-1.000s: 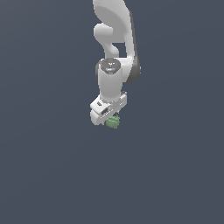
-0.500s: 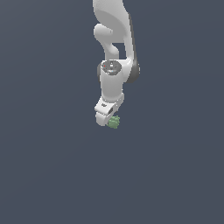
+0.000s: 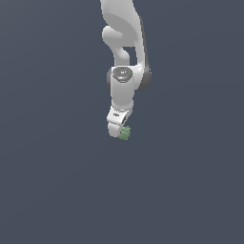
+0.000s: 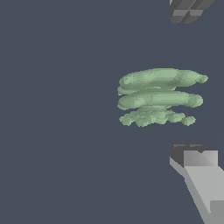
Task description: Pick up the object and move it to a goal position.
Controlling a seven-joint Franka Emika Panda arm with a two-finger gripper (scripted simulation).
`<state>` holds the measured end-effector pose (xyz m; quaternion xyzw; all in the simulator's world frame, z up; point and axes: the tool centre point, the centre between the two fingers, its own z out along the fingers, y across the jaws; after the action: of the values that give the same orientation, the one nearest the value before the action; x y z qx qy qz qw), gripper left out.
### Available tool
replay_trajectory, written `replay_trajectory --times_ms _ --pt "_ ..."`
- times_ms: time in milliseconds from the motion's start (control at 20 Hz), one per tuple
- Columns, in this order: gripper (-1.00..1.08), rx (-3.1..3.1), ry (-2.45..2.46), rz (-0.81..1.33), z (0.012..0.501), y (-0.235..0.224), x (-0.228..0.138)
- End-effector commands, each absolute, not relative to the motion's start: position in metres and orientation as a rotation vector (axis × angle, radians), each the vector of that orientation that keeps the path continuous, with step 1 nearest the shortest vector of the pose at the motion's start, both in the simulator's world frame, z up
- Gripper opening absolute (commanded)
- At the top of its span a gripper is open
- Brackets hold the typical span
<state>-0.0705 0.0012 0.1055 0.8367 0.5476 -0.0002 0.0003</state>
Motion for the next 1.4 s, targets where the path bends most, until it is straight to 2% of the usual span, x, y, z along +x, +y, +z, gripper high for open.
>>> replay_trajectory --times_ms 0,350,1100,1150,1350 --pt "1.0 2.612 1.745 0.0 0.105 0.002 -0.072" --pt "1.0 2.611 1.747 0.0 0.101 0.002 -0.072" --pt "1.0 2.607 1.754 0.0 0.054 0.002 -0.073" --pt "-1.0 2.607 1.754 0.0 0.054 0.002 -0.073" --pt "-1.0 2.607 1.754 0.0 0.054 0.002 -0.073"
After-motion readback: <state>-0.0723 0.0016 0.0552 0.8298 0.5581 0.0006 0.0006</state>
